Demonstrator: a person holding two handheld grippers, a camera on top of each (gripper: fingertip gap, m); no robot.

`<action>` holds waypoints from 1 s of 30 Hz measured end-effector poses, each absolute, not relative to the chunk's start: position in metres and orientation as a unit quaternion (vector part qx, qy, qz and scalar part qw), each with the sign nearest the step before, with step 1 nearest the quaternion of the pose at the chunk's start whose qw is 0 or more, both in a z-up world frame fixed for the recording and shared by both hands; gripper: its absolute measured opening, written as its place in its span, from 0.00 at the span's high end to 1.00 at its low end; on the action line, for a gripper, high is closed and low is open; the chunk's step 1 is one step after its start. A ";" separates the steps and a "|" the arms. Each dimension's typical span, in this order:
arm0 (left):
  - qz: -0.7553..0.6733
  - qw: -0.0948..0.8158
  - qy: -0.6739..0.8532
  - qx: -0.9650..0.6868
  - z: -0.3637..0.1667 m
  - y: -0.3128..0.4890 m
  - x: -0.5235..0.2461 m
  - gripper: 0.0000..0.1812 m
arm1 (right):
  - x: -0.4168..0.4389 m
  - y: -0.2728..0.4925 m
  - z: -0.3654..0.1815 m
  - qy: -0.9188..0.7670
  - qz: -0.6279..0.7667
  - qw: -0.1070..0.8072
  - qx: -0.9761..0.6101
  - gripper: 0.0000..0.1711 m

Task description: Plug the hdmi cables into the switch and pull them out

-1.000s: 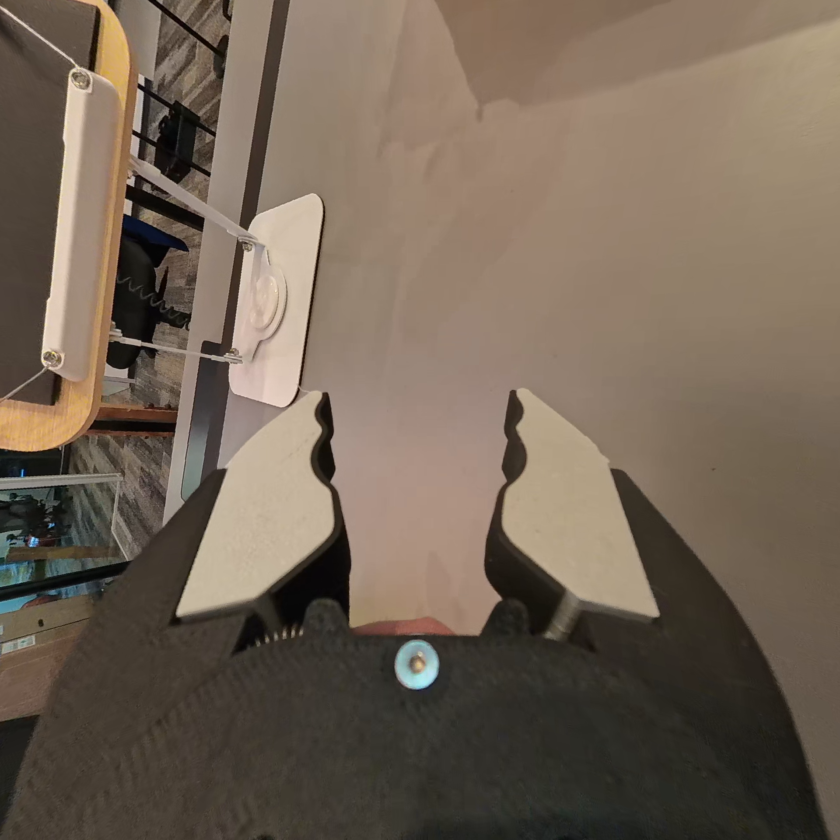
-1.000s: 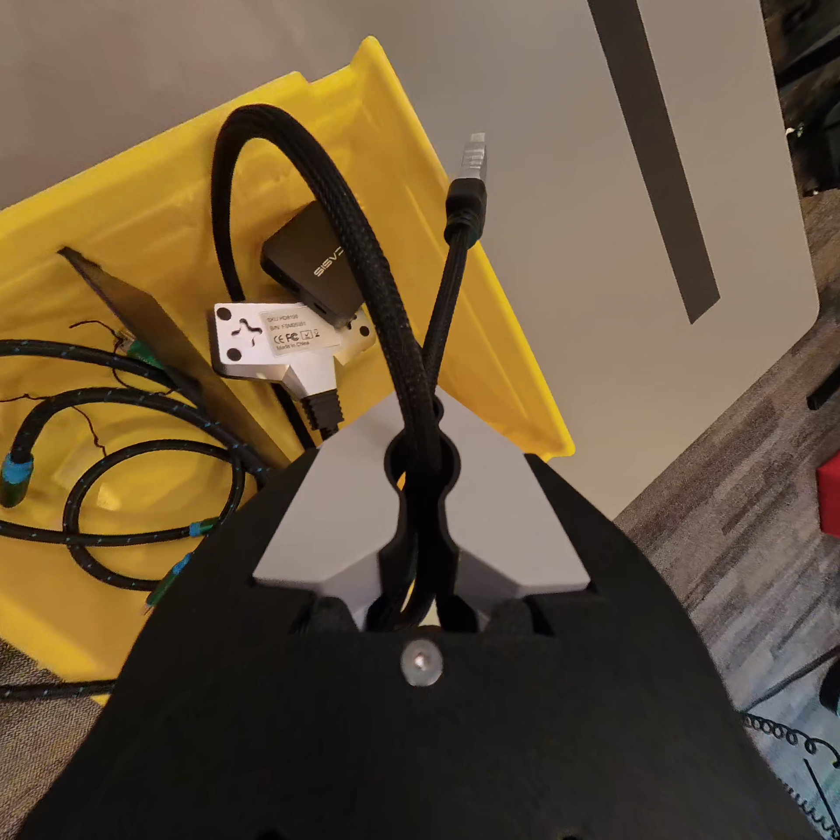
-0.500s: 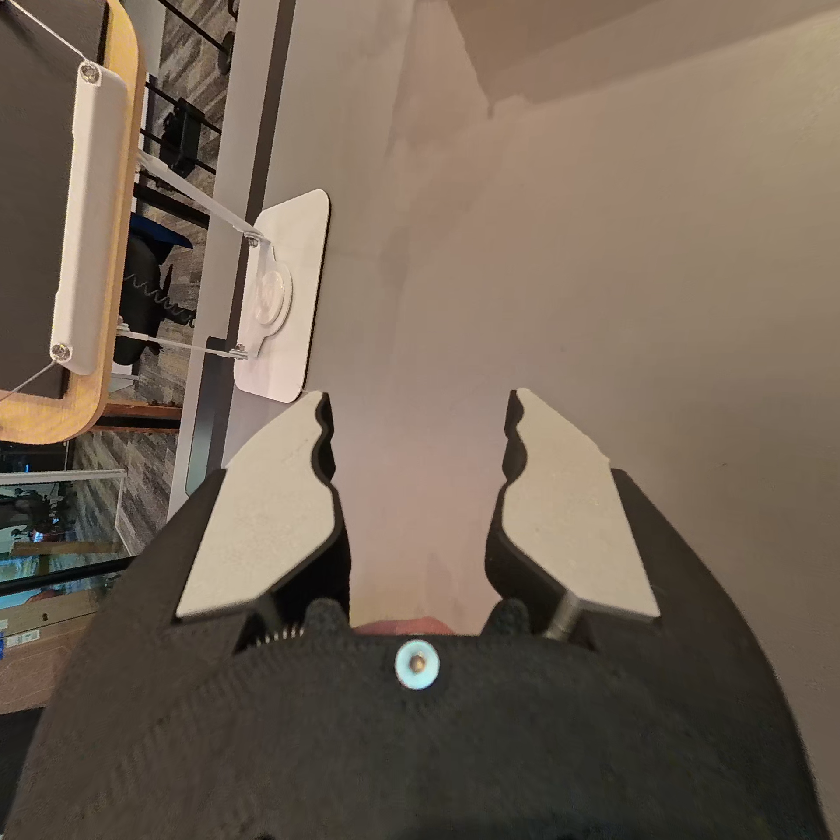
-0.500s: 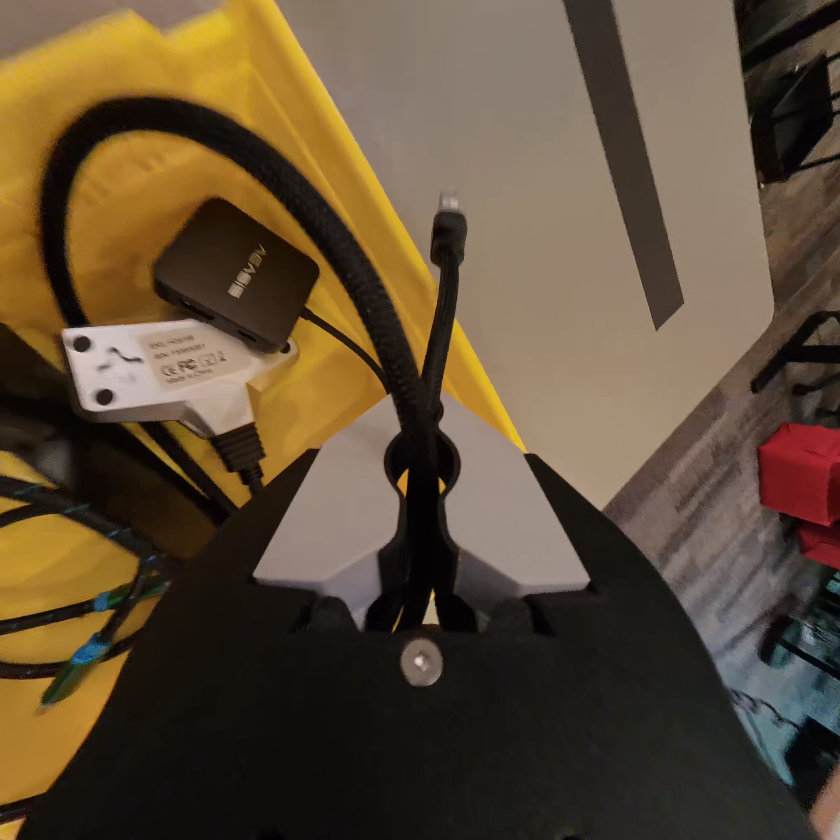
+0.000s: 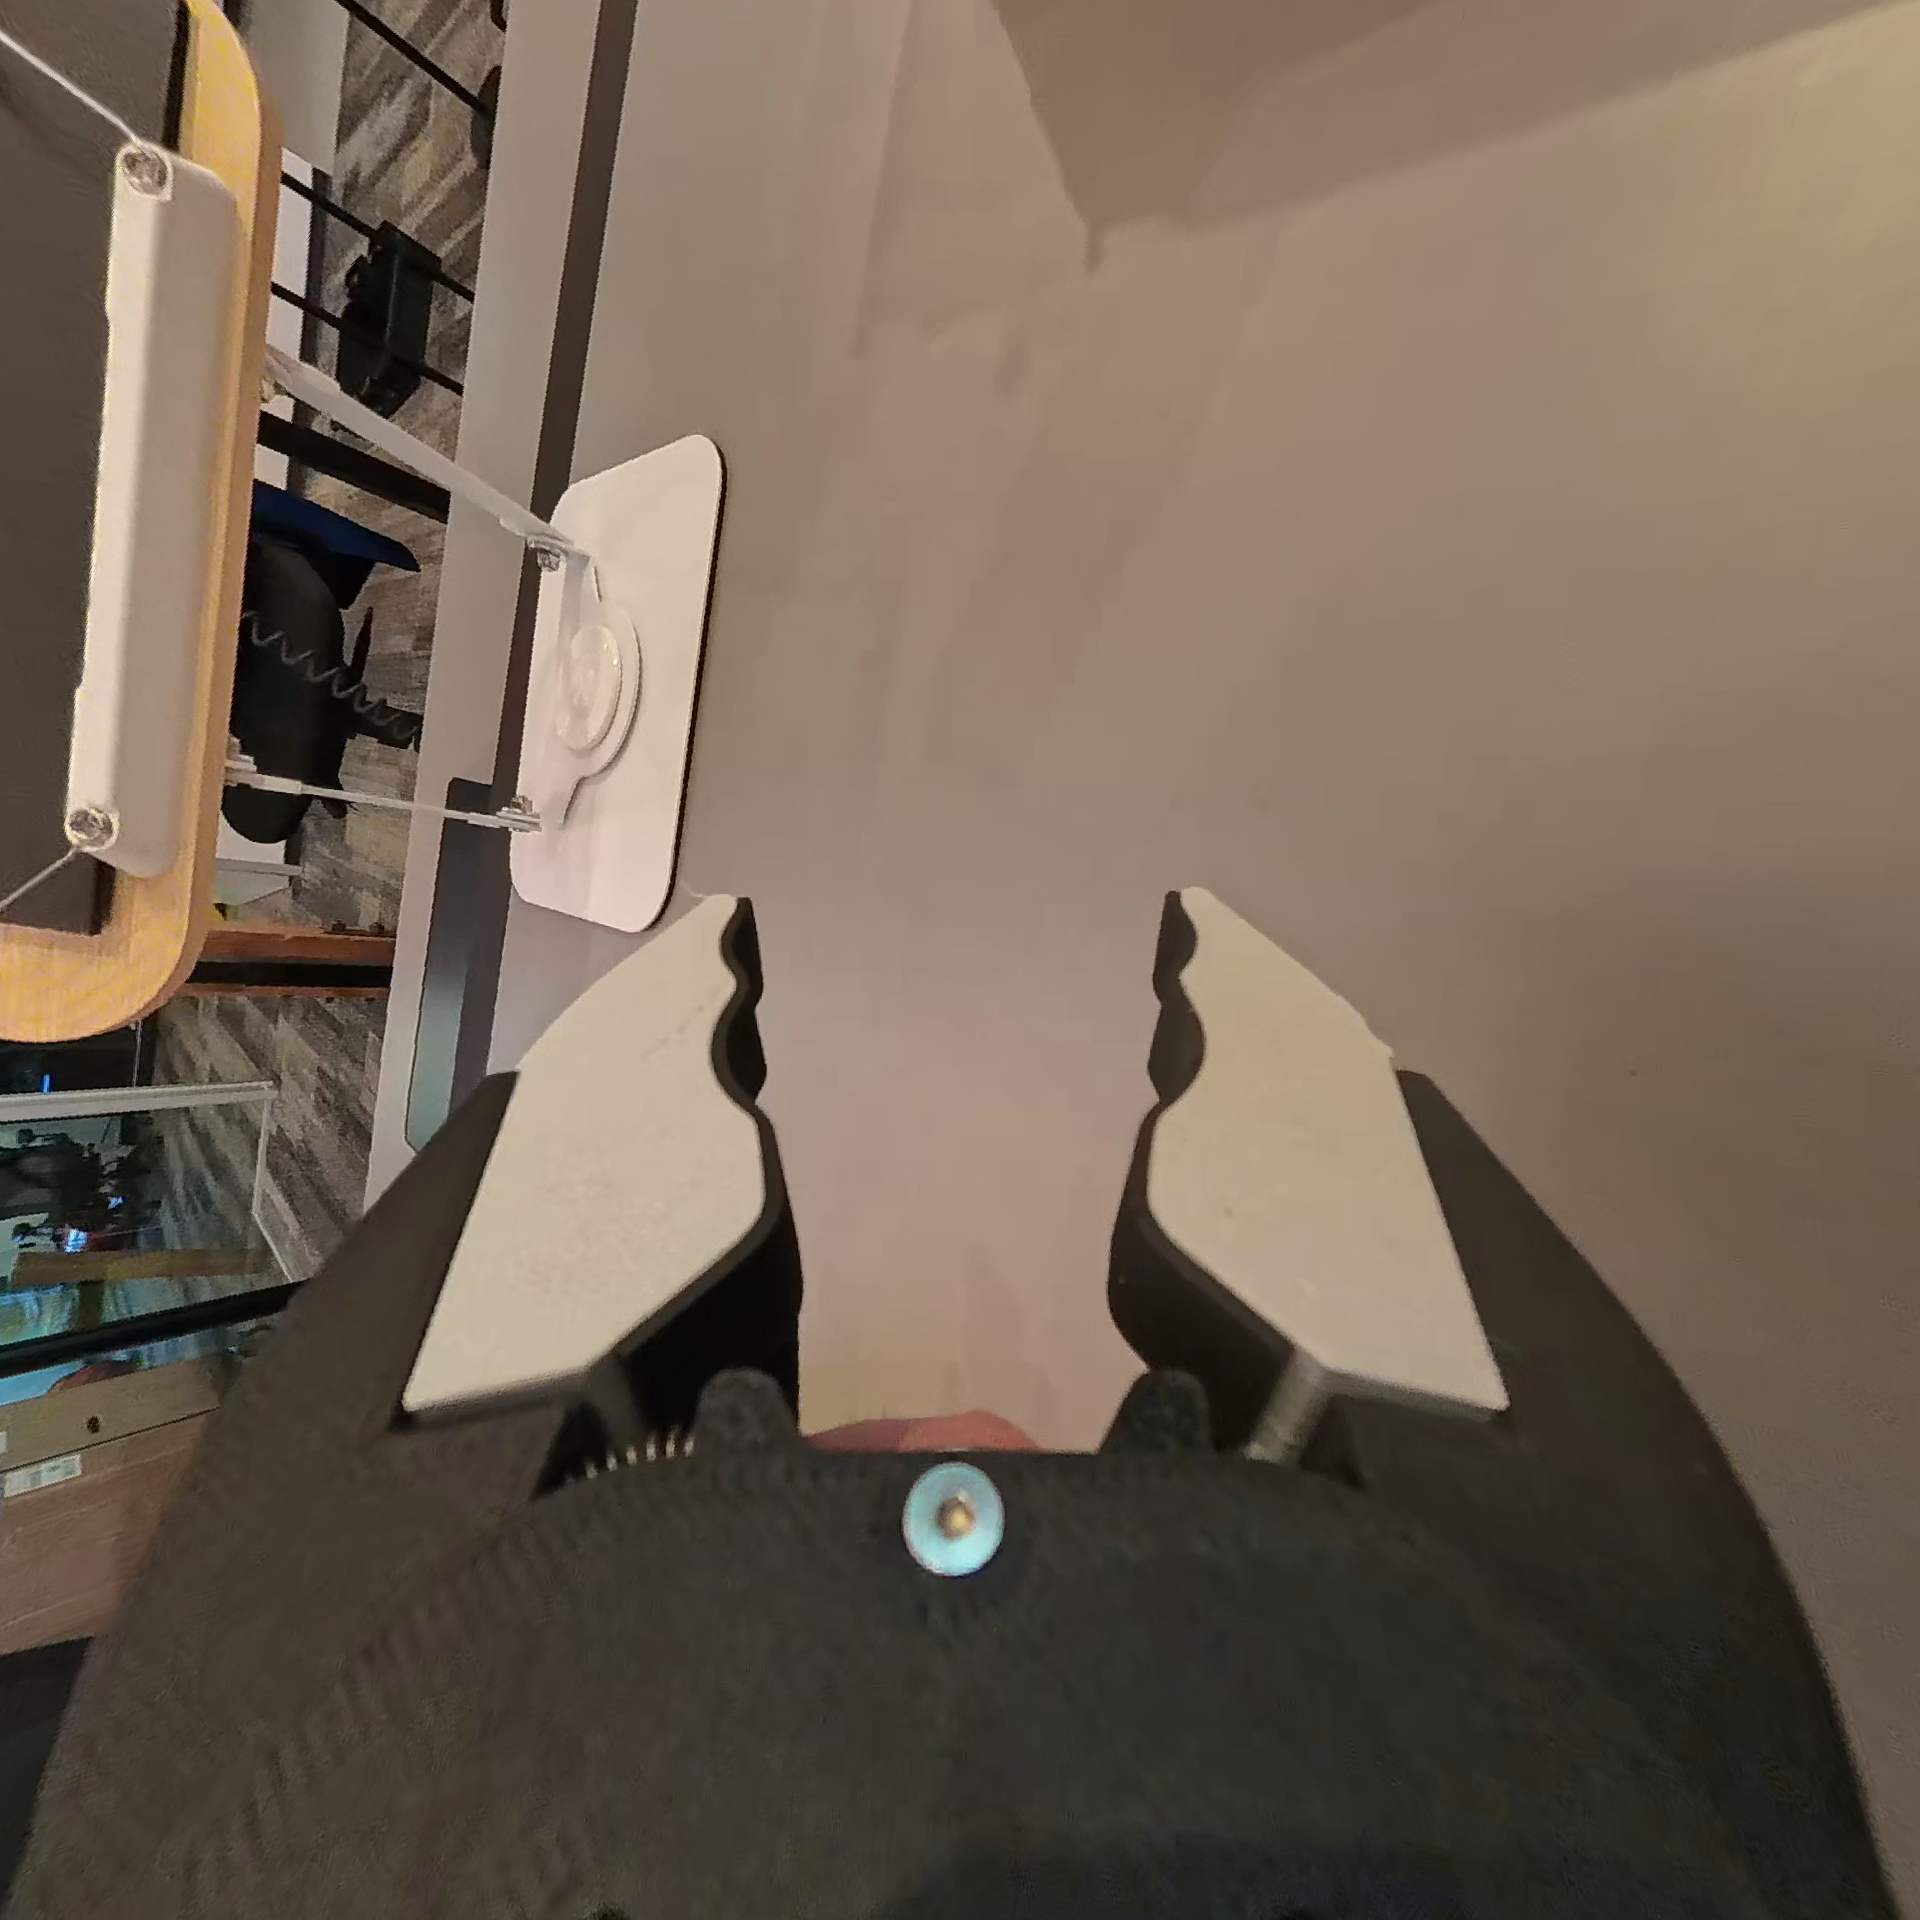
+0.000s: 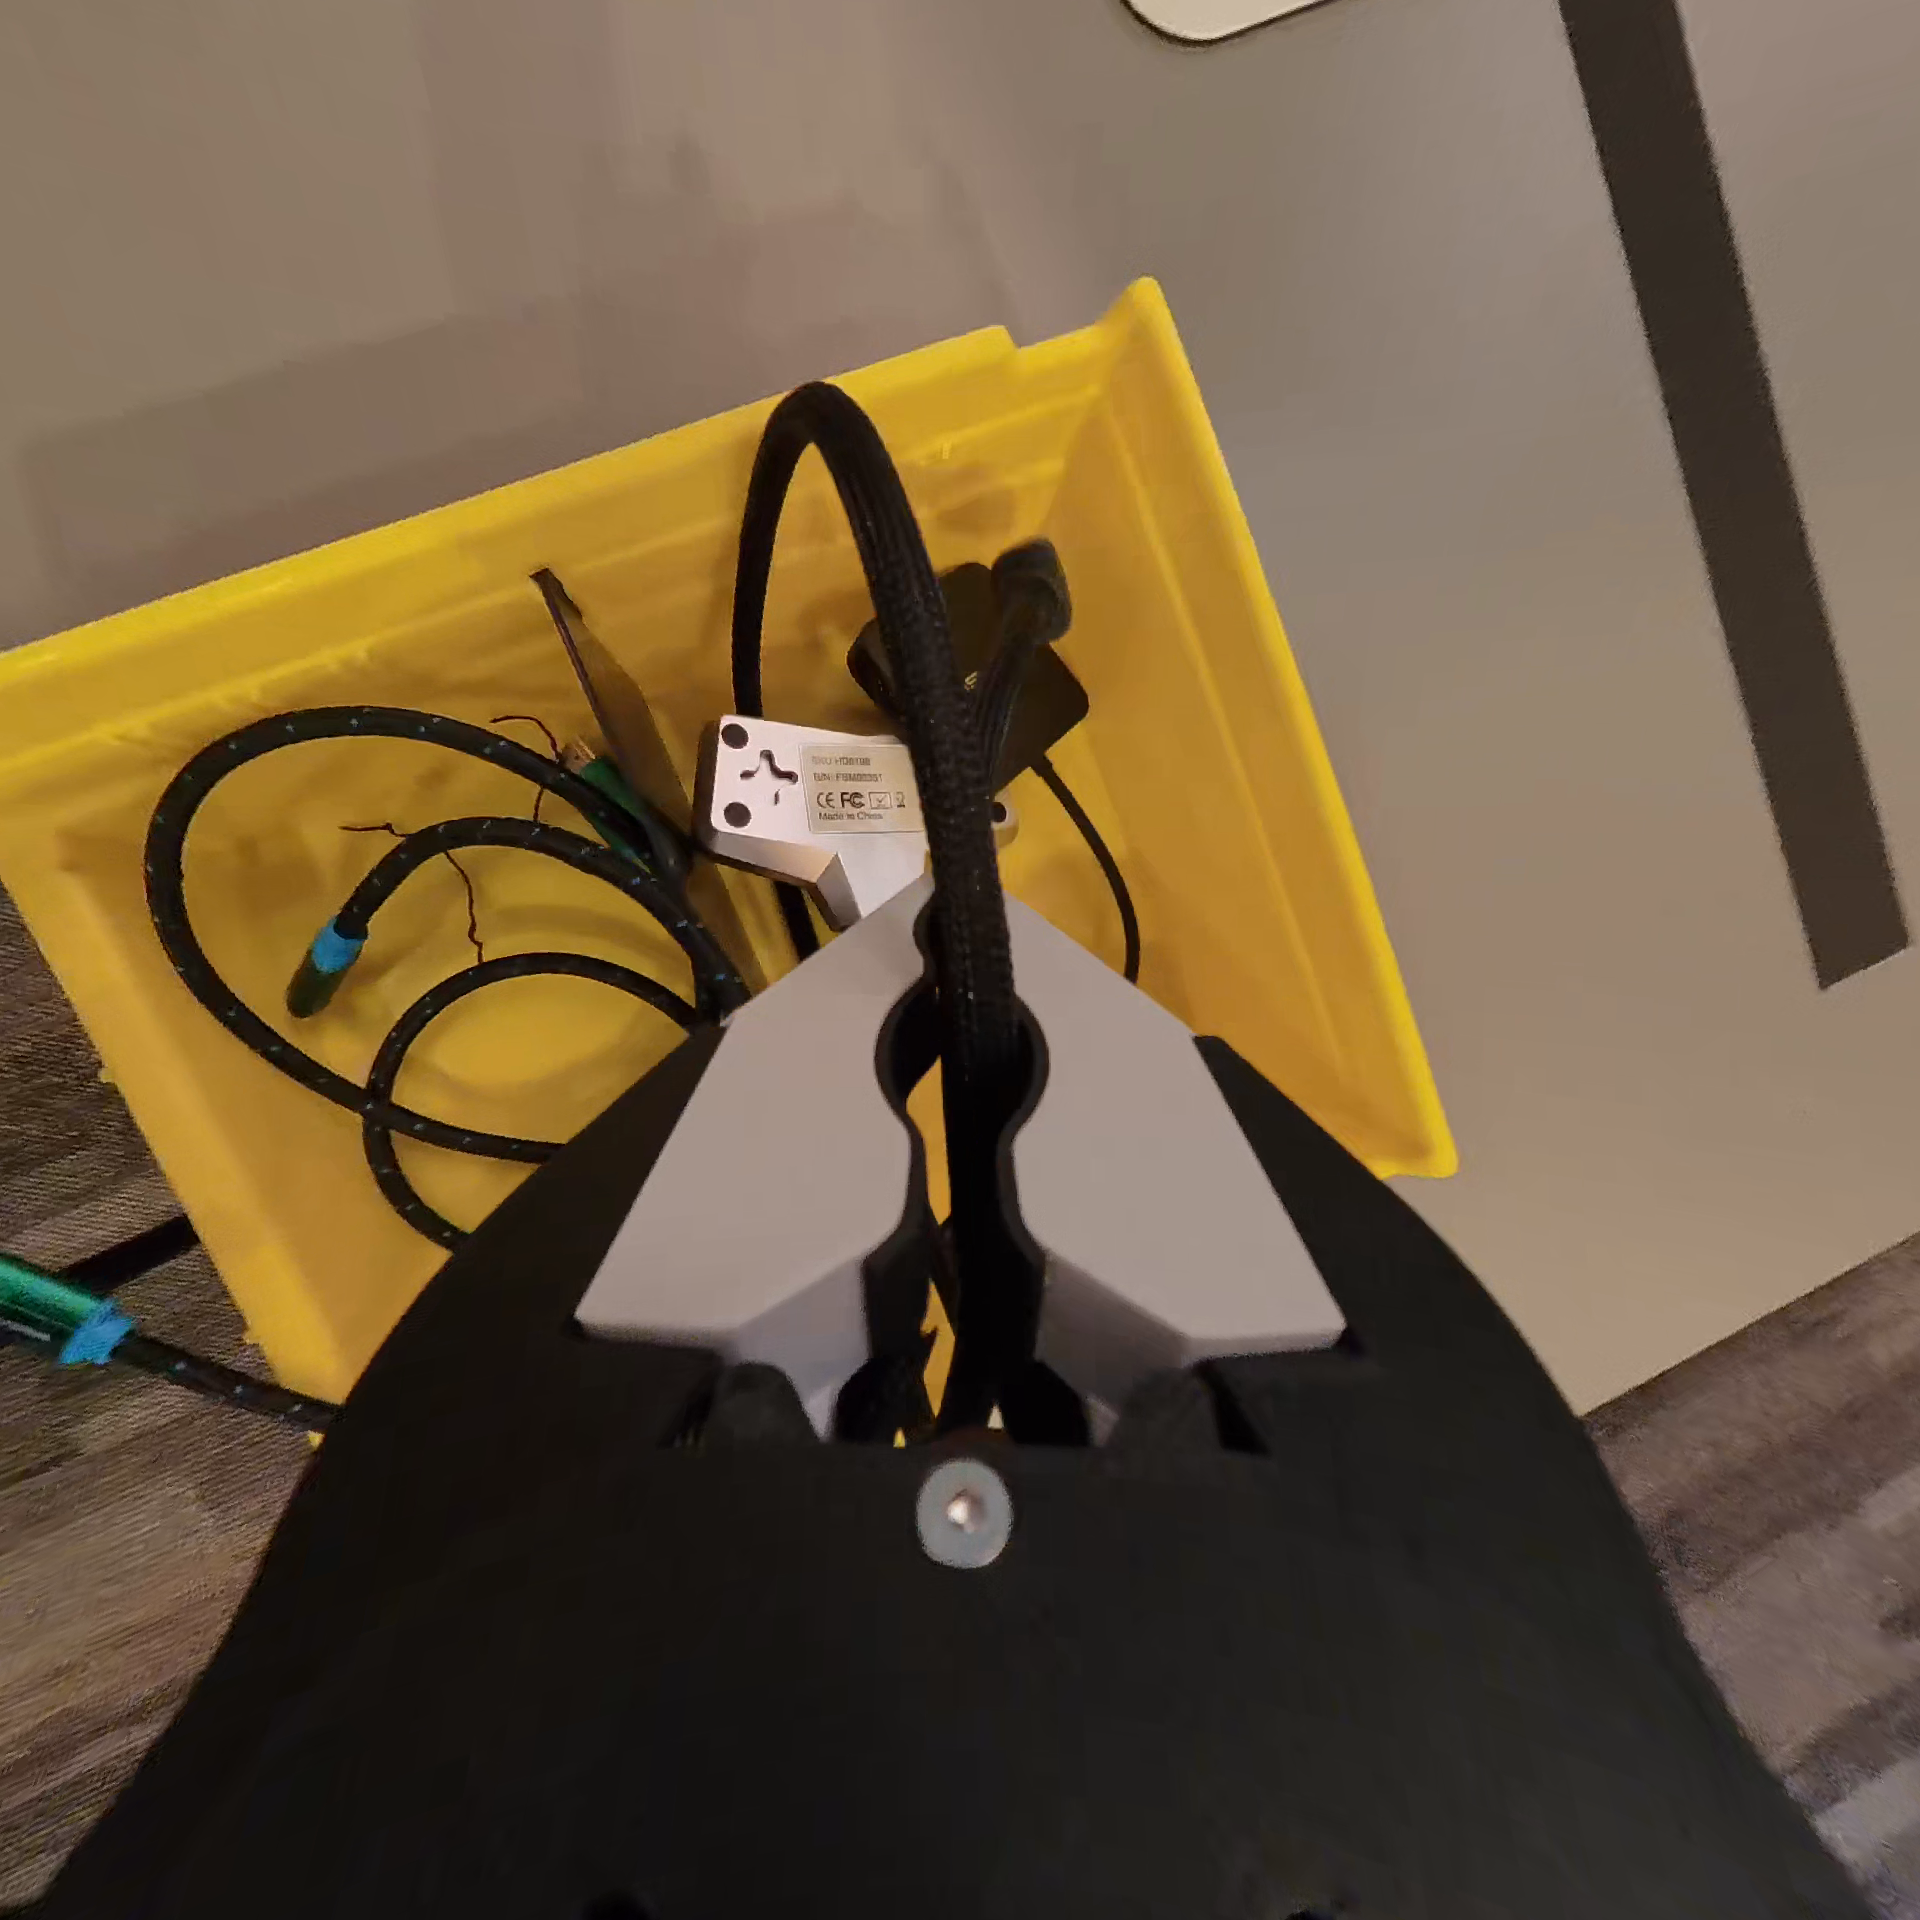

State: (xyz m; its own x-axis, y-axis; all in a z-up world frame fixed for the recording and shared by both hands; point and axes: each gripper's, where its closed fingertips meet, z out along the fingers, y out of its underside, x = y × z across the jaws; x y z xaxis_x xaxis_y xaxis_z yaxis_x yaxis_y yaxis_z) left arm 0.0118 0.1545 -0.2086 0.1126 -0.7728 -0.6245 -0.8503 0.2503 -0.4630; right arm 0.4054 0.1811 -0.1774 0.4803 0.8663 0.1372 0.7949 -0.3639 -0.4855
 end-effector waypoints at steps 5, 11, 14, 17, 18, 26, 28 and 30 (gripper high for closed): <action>0.045 0.431 0.662 -0.611 -0.205 0.155 0.011 0.60 | 0.421 0.189 -0.196 -0.471 0.045 0.187 -0.861 1.00; 0.050 0.432 0.662 -0.610 -0.205 0.156 0.009 0.60 | 0.447 0.214 -0.216 -0.442 -0.080 0.118 -0.885 0.91; 0.050 0.437 0.657 -0.612 -0.200 0.159 0.006 0.60 | 0.454 0.218 -0.216 -0.423 -0.113 0.114 -0.892 0.65; 0.053 0.445 0.648 -0.616 -0.191 0.165 0.001 0.60 | 0.437 0.214 -0.200 -0.417 -0.069 0.163 -0.891 0.63; 0.054 0.449 0.644 -0.617 -0.187 0.167 -0.001 0.60 | 0.431 0.213 -0.192 -0.413 -0.049 0.186 -0.890 0.63; 0.084 0.484 0.606 -0.626 -0.148 0.186 -0.029 0.58 | 0.436 0.191 -0.113 -0.342 -0.023 0.322 -0.882 0.56; 0.096 0.496 0.586 -0.633 -0.132 0.192 -0.044 0.57 | 0.449 0.176 -0.105 -0.316 -0.052 0.332 -0.887 0.54; 0.107 0.506 0.558 -0.649 -0.118 0.199 -0.066 0.55 | 0.468 0.157 -0.108 -0.289 -0.087 0.322 -0.897 0.50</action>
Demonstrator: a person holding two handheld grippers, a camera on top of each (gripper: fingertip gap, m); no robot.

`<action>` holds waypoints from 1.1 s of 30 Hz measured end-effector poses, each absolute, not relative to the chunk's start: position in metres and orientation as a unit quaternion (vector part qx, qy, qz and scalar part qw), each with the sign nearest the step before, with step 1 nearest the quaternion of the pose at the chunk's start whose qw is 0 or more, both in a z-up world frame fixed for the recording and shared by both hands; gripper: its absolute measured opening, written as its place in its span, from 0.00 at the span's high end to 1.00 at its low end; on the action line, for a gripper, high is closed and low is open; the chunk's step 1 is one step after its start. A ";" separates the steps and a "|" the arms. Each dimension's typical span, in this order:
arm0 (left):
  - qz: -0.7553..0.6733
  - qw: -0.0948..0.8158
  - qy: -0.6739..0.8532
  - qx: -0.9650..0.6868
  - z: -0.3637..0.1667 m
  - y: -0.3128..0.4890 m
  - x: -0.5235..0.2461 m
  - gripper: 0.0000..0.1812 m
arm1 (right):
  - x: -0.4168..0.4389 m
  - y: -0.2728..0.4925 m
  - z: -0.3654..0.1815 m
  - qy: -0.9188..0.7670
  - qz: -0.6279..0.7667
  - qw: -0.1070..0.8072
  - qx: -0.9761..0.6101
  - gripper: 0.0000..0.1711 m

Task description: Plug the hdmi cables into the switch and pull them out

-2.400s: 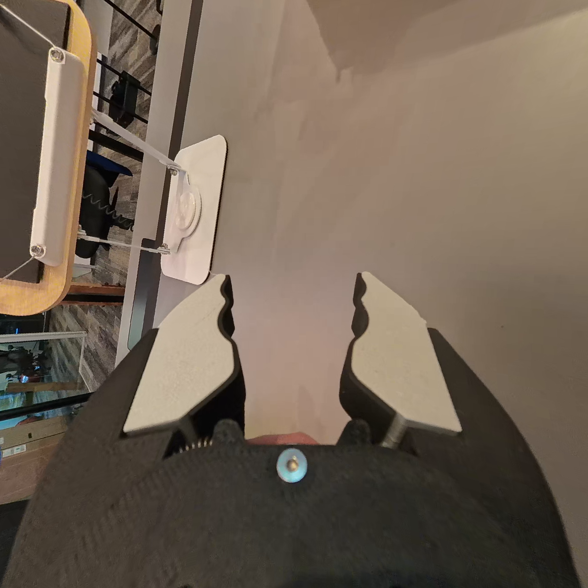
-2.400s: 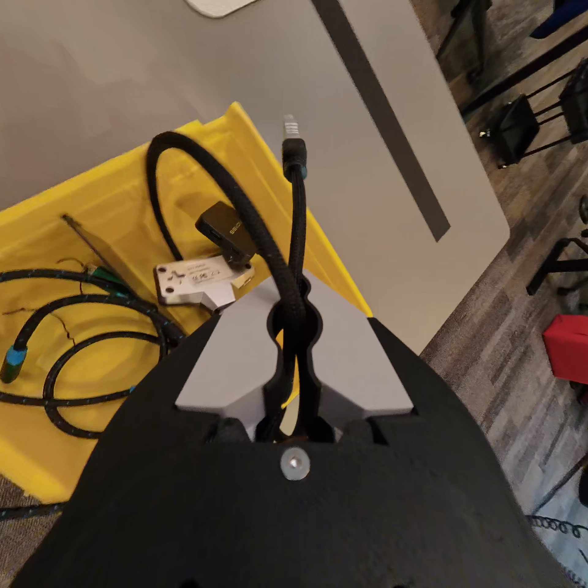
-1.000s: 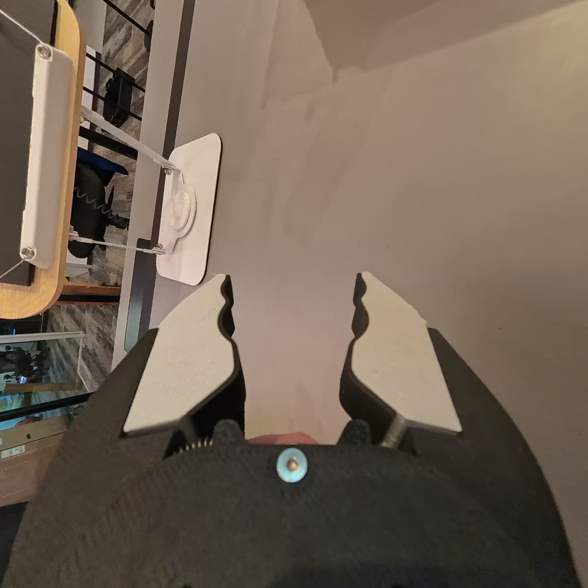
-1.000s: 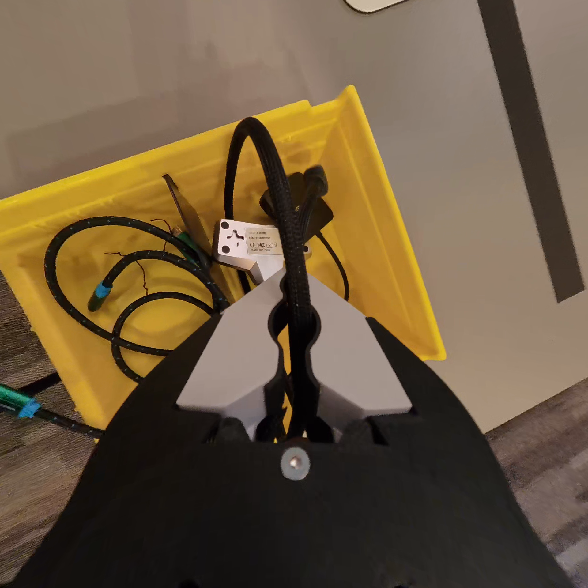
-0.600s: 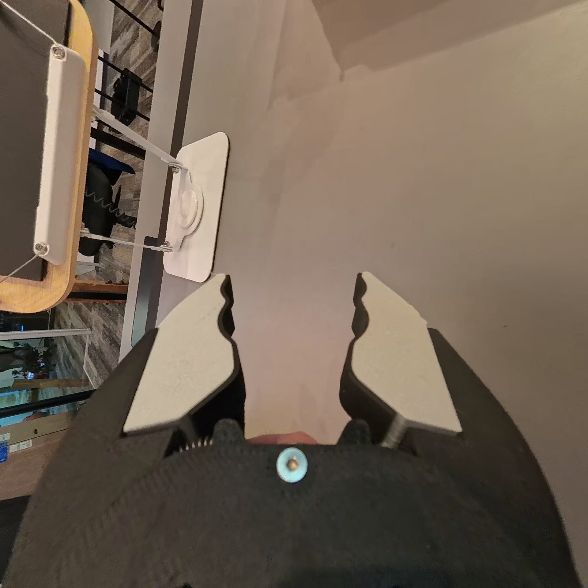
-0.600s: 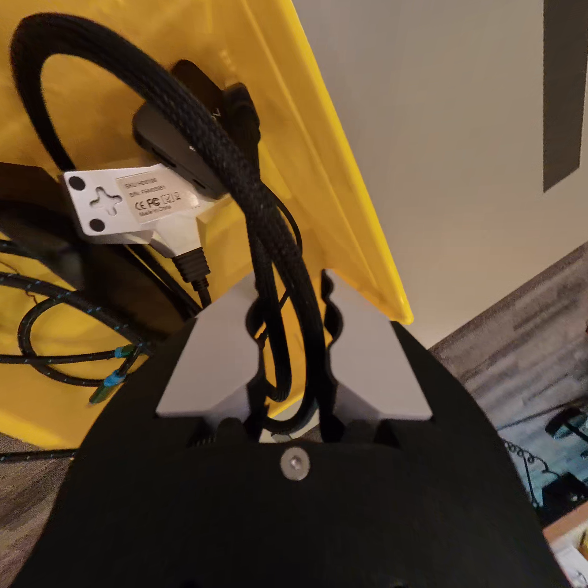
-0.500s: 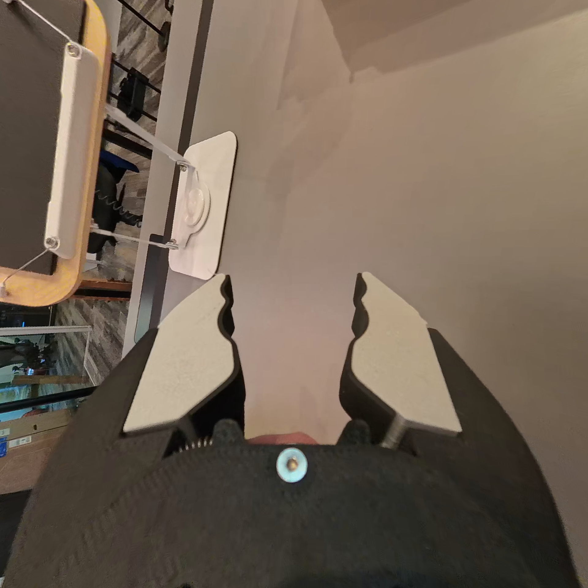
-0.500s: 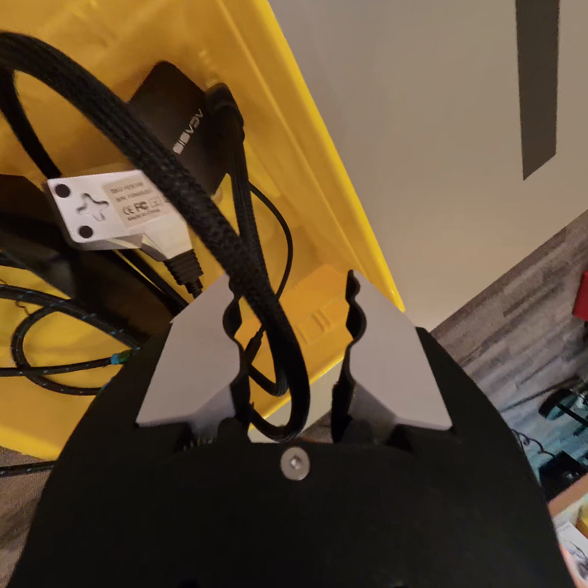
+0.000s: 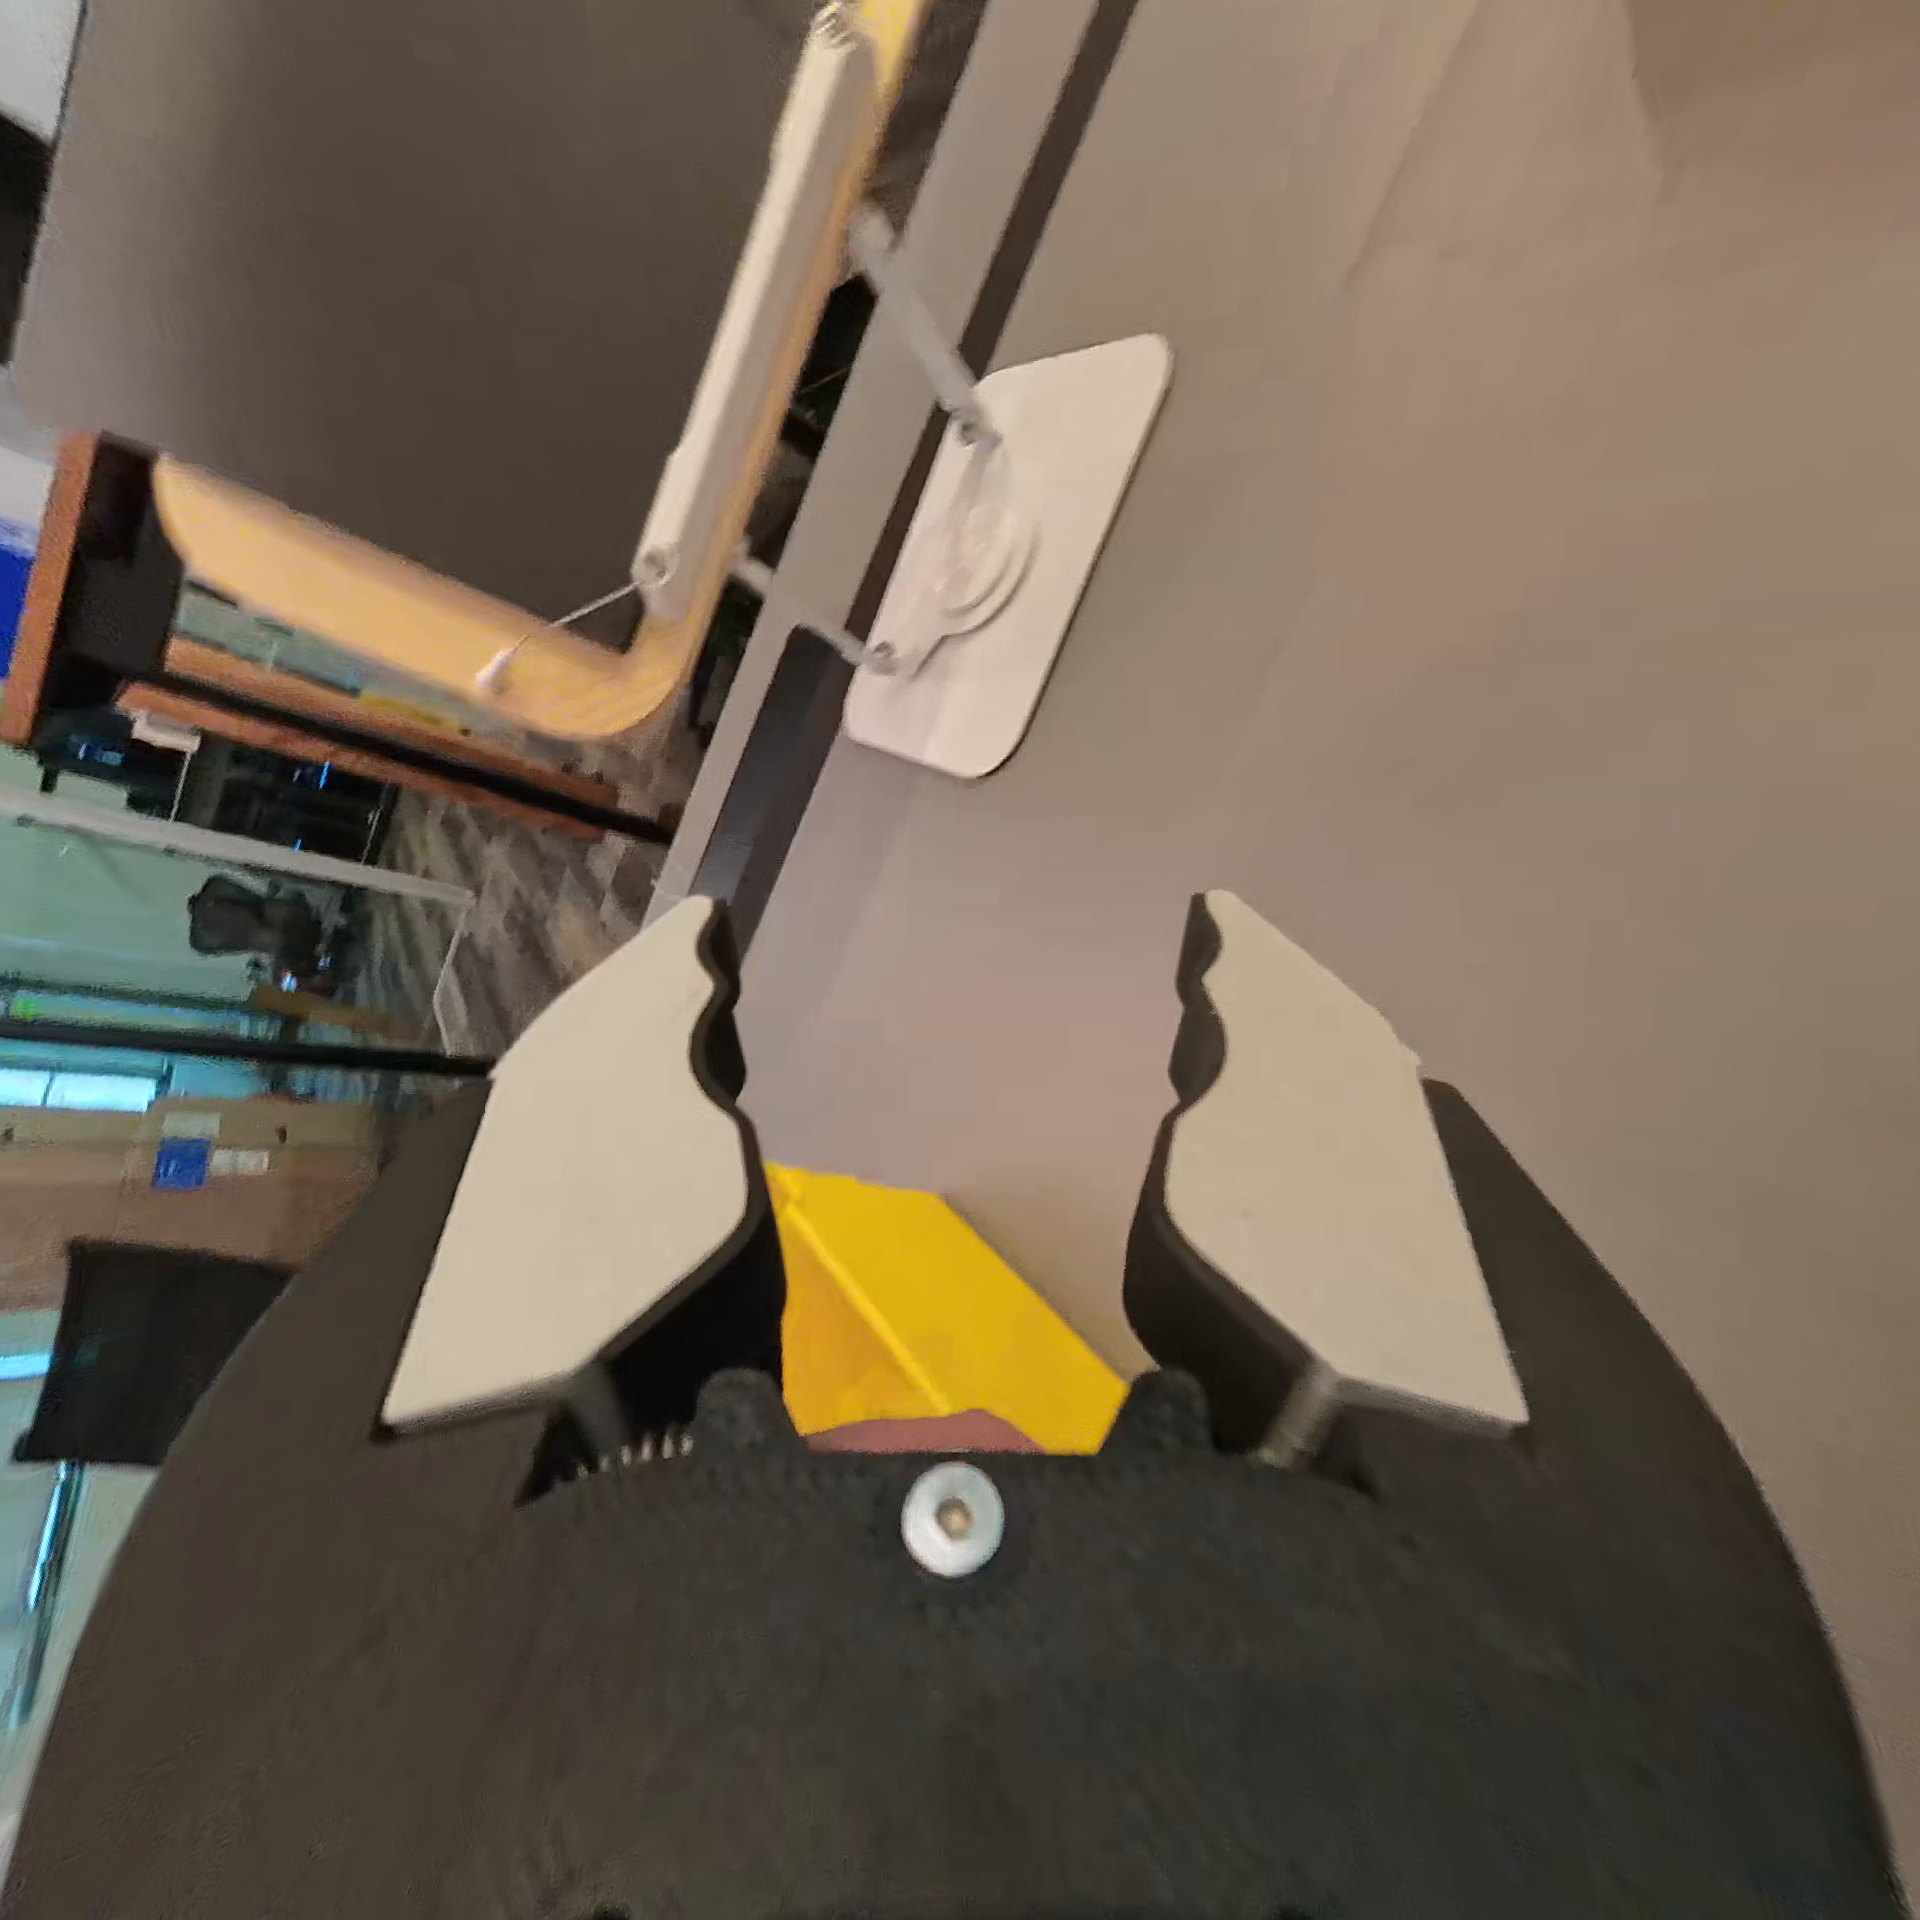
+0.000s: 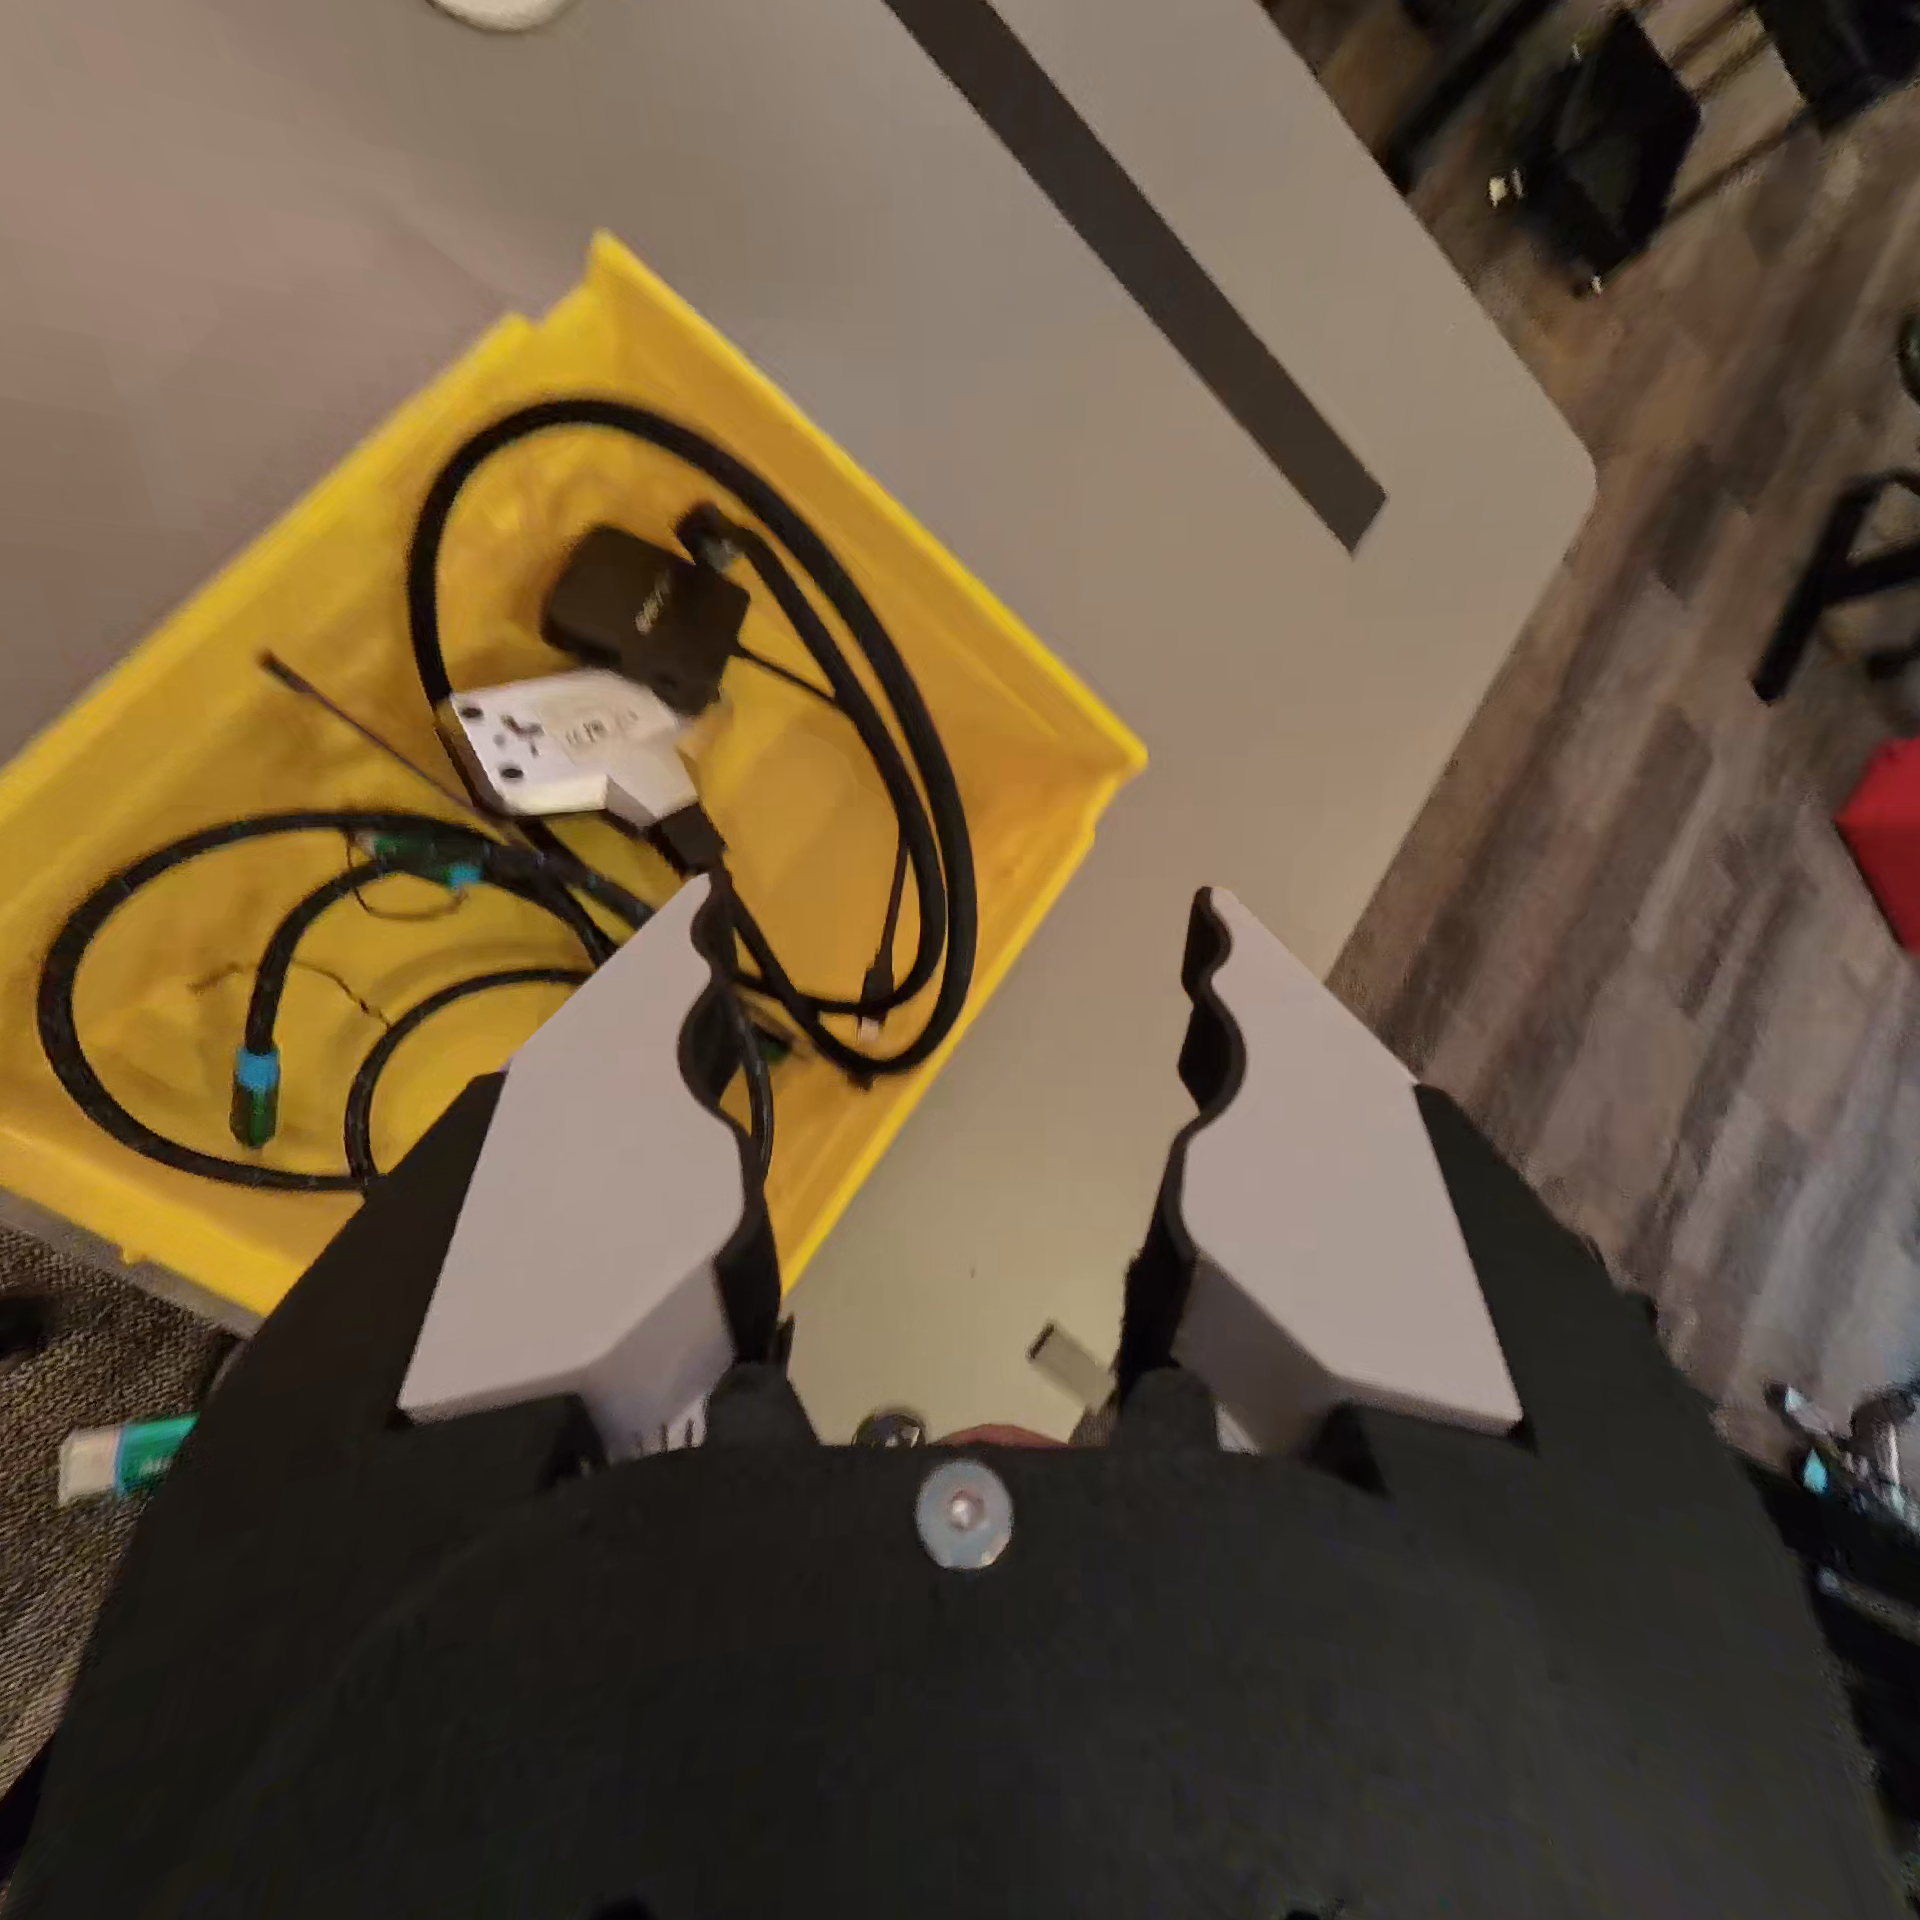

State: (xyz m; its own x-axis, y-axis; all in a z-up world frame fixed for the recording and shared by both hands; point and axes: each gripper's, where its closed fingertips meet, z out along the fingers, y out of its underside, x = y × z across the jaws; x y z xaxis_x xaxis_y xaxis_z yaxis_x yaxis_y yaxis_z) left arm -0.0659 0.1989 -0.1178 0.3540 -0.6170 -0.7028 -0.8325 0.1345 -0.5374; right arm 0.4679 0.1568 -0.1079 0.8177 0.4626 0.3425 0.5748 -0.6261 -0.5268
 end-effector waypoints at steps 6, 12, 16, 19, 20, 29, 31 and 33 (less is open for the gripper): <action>0.106 0.514 0.457 -0.718 -0.110 0.212 -0.151 0.48 | 0.488 0.098 -0.158 -0.235 -0.072 0.279 -0.928 0.57; 0.148 0.487 0.375 -0.775 -0.125 0.205 -0.249 0.42 | 0.502 0.059 -0.205 -0.189 -0.063 0.230 -0.952 0.58; 0.153 0.491 0.314 -0.798 -0.124 0.194 -0.308 0.43 | 0.486 0.052 -0.217 -0.200 -0.023 0.231 -0.952 0.63; 0.168 0.477 0.273 -0.818 -0.133 0.186 -0.353 0.43 | 0.481 0.053 -0.229 -0.200 -0.016 0.219 -0.955 0.64; 0.172 0.471 0.261 -0.825 -0.137 0.184 -0.366 0.43 | 0.480 0.055 -0.233 -0.198 -0.012 0.217 -0.956 0.64; 0.128 0.380 0.208 -0.892 -0.207 0.173 -0.425 0.46 | 0.486 0.071 -0.242 -0.164 -0.015 0.235 -0.958 0.72; 0.071 0.354 0.209 -0.909 -0.227 0.171 -0.415 0.51 | 0.478 0.072 -0.242 -0.162 0.014 0.240 -0.957 0.69; 0.010 0.343 0.200 -0.918 -0.234 0.170 -0.403 0.63 | 0.469 0.072 -0.241 -0.172 0.035 0.244 -0.954 0.72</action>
State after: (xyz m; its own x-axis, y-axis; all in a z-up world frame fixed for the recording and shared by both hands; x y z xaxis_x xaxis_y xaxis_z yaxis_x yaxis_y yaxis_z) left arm -0.4030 0.1700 -0.2338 0.9195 -0.3608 -0.1558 -0.3745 -0.6842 -0.6258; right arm 0.4689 0.0721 -0.2410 0.9381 0.3460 0.0171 0.3117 -0.8214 -0.4776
